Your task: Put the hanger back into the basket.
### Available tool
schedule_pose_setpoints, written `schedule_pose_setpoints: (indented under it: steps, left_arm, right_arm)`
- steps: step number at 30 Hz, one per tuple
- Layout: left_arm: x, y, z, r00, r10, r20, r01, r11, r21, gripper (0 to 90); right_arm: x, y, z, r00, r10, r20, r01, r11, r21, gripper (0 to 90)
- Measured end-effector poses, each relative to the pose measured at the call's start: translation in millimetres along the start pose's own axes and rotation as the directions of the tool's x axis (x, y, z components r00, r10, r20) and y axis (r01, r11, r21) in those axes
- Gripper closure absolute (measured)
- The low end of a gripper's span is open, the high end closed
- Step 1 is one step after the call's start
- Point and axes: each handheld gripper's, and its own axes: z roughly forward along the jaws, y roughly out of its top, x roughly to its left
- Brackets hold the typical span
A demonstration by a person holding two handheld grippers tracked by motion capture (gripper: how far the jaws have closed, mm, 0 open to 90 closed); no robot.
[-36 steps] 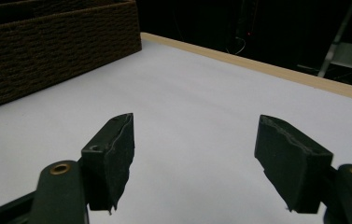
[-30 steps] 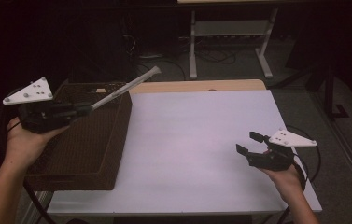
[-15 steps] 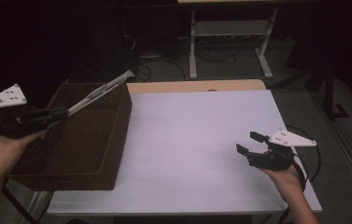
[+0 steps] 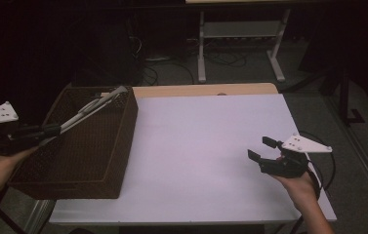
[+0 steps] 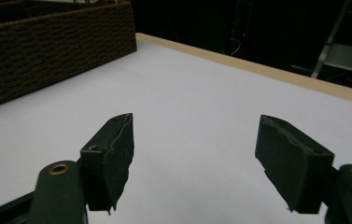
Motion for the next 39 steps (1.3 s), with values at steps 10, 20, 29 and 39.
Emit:
schedule_pose_setpoints:
  steps: [10,20,29,39]
  left_arm:
    - [5.4,-13.2,17.0,0.9997,-0.01,0.023,0.008,0.9987,0.049,82.9]
    - [9.6,-19.3,36.3,0.9998,-0.011,0.019,0.01,0.9981,0.061,77.3]
    - [0.4,-6.4,41.3,0.9968,-0.037,0.072,0.038,0.9991,-0.021,46.7]
    - [-34.1,13.2,55.4,0.9886,-0.02,0.149,0.047,0.9827,-0.179,20.6]
  right_arm:
    - [1.6,7.8,-8.3,1.0,0.005,0.002,-0.004,1.0,-0.031,27.0]
    - [0.8,8.8,-7.0,1.0,0.001,0.001,-0.001,1.0,-0.028,26.9]
    - [1.9,11.3,-9.1,1.0,-0.001,0.0,0.001,0.999,-0.035,26.4]
    - [6.1,24.4,-12.9,0.9995,-0.001,-0.032,-0.001,0.998,-0.061,18.8]
